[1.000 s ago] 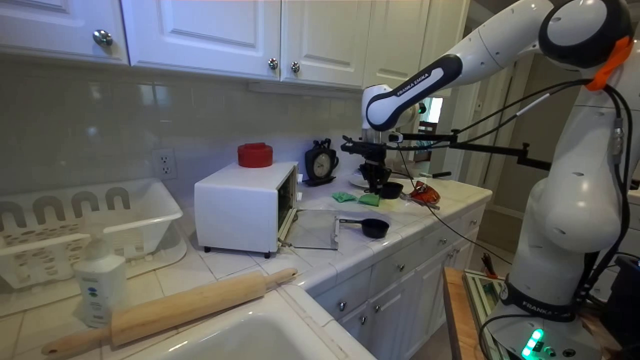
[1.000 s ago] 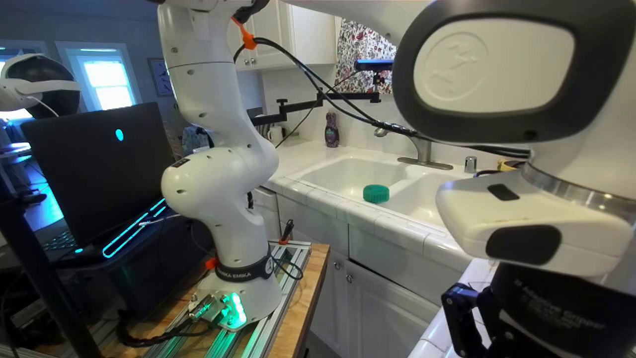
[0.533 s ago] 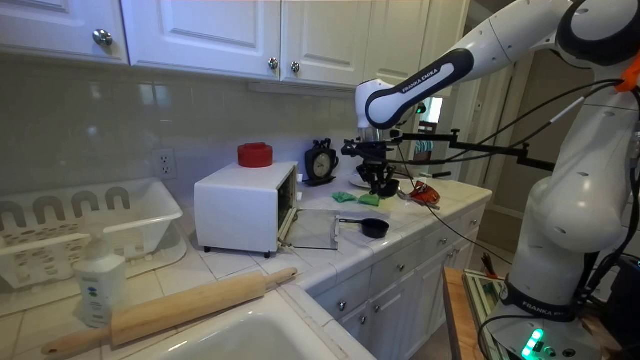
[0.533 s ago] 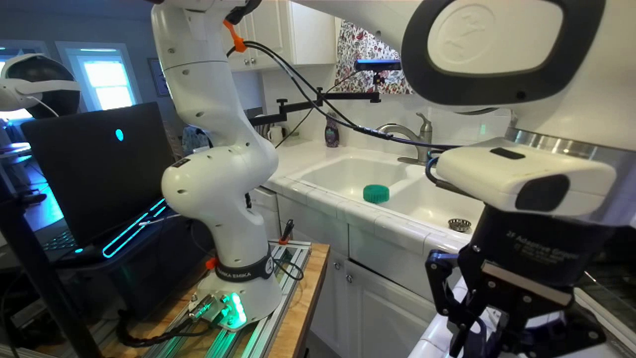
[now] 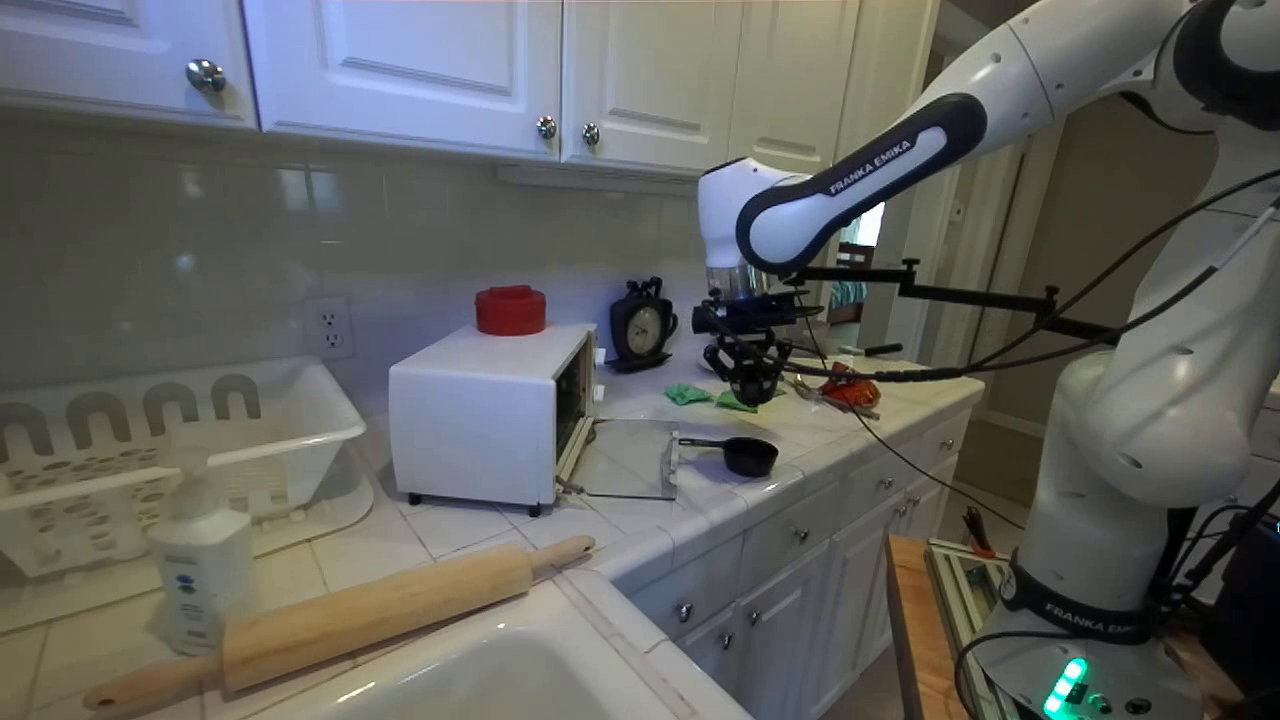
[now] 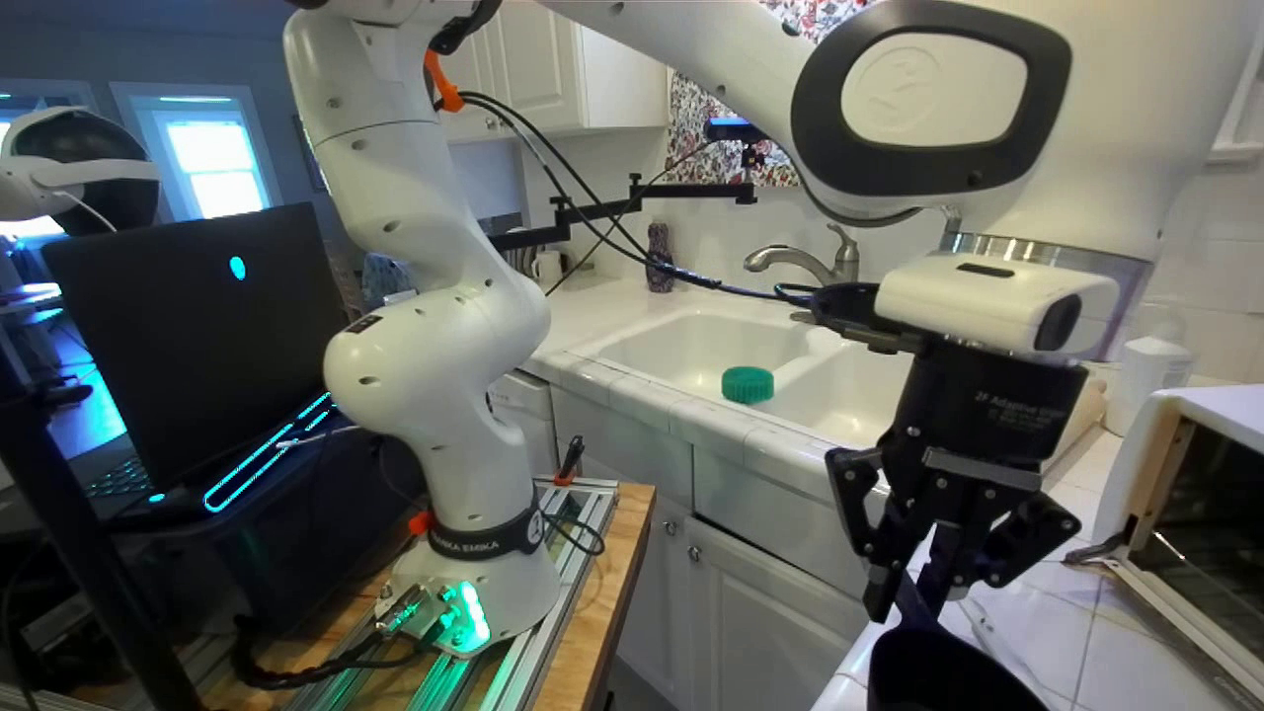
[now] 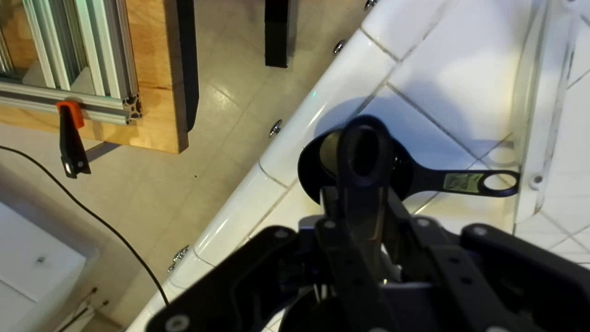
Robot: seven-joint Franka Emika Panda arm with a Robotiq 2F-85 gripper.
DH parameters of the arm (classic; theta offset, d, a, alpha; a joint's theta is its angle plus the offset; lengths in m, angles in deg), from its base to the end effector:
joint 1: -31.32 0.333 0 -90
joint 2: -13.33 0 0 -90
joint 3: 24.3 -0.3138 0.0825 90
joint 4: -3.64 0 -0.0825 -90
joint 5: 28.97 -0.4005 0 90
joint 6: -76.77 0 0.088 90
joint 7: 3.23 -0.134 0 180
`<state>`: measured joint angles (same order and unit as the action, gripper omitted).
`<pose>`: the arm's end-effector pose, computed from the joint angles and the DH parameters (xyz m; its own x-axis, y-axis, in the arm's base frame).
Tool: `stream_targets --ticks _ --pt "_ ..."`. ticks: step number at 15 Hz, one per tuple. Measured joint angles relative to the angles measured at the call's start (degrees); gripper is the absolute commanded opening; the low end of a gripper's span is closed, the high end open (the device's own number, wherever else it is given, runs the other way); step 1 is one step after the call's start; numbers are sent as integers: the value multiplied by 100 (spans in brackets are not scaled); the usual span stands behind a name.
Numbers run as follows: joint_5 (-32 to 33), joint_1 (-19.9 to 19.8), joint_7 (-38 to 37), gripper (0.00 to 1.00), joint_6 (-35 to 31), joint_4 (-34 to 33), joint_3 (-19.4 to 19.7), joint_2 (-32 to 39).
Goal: Put the right black pot in the oven grill
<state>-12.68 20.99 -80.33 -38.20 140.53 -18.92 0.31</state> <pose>0.4331 -0.1458 0.3585 0.1123 -0.9791 0.1697 -0.9747 -0.0753 0.2104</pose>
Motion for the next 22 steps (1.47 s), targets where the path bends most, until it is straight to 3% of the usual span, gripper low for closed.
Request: stream_targets --ticks 5,6,10,22 --pt "5 -12 13 24 0 19 -21 9" --pt "5 -12 13 6 0 19 -21 8" --pt "44 -6 167 6 -8 3 -38 12" --pt "363 347 2955 6 -48 -842 -311 761"
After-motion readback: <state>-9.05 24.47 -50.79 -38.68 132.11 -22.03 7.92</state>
